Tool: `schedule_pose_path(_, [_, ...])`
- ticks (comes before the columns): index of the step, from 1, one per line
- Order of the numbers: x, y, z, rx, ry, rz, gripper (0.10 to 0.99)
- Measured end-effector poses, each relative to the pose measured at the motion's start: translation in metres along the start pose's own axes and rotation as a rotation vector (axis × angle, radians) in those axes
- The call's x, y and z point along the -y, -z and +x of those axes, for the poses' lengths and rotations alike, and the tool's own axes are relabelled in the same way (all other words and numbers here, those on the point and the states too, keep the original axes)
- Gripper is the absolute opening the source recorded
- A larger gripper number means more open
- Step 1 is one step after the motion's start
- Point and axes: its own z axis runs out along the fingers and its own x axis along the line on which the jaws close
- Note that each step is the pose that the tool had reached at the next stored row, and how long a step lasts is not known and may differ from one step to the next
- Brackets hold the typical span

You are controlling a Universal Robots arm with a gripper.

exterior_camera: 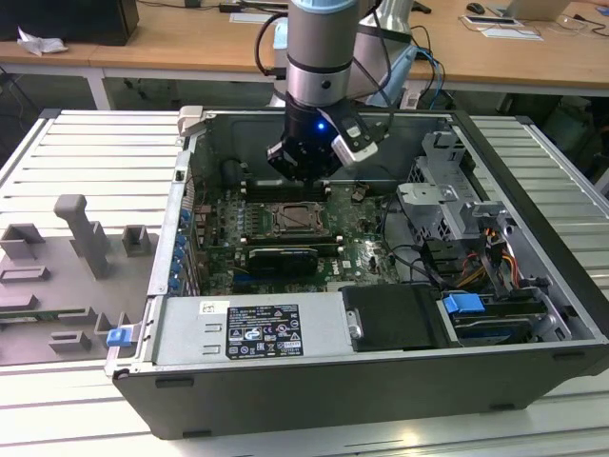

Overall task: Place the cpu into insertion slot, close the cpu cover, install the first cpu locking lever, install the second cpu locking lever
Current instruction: 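Install the second cpu locking lever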

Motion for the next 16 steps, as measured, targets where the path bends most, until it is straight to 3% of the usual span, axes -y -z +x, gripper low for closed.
schedule_pose_path(2, [0.0032, 0.0003, 0.0004, -0.0064, -0.001, -0.001, 0.106])
schedule_pose_path(4, [0.0071, 0.0005, 0.0005, -0.0344, -0.003, -0.004, 0.106])
schedule_pose_path(5, [0.0124, 0.0008, 0.0010, -0.0447, -0.004, -0.007, 0.106])
schedule_pose_path(10, [0.0276, 0.0019, 0.0027, -0.0457, -0.004, -0.007, 0.106])
schedule_pose_path(12, [0.0386, 0.0028, 0.0039, -0.0463, -0.004, -0.008, 0.106])
schedule_pose_path(14, [0.0457, 0.0032, 0.0046, -0.0553, -0.005, -0.010, 0.106])
schedule_pose_path(16, [0.0526, 0.0035, 0.0054, -0.0579, -0.005, -0.014, 0.106])
